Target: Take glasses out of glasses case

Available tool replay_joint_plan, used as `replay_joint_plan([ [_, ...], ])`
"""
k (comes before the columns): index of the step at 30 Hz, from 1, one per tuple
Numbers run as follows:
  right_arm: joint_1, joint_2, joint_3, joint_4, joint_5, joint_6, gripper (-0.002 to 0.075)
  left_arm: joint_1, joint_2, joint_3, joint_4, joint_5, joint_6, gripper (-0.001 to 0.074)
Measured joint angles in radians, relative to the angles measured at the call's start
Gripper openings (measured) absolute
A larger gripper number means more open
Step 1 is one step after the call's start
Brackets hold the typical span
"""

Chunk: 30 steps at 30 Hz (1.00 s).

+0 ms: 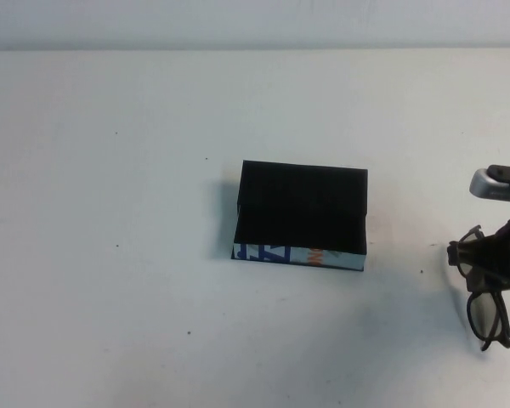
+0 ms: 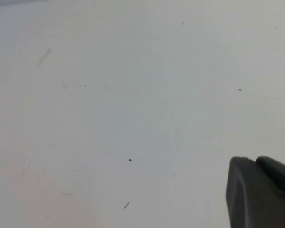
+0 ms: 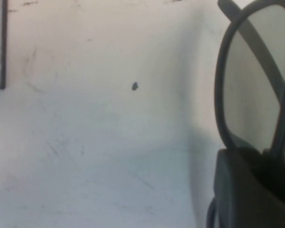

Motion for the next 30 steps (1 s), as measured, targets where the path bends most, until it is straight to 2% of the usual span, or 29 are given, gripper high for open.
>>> replay_joint_plan([
  [7,0.000,0.044,0.000,0.002,-0.035,-0.011,0.0066,0.000,0.000,0.000,0.000,0.000,0.000,-0.0004],
  [9,0.000,0.044,0.000,0.002,-0.044,-0.013,0.0097,0.000,0.000,0.000,0.000,0.000,0.000,-0.0004],
  [11,0.000,0.044,0.000,0.002,-0.050,-0.013,0.0164,0.000,0.000,0.000,0.000,0.000,0.000,-0.0004],
  [15,0.000,0.036,-0.002,0.002,-0.040,-0.015,0.0360,0.000,0.000,0.000,0.000,0.000,0.000,-0.0004],
  [18,0.000,-0.019,-0.004,-0.004,-0.017,-0.015,0.0412,0.000,0.000,0.000,0.000,0.000,0.000,-0.0004],
  [21,0.000,-0.155,-0.004,-0.026,0.009,-0.015,0.0406,0.000,0.000,0.000,0.000,0.000,0.000,-0.0004],
  [24,0.000,-0.345,0.026,-0.061,0.003,-0.015,0.0367,0.000,0.000,0.000,0.000,0.000,0.000,-0.0004],
  [30,0.000,-0.781,0.144,-0.113,-0.041,-0.015,0.0218,0.000,0.000,0.000,0.000,0.000,0.000,-0.0004],
])
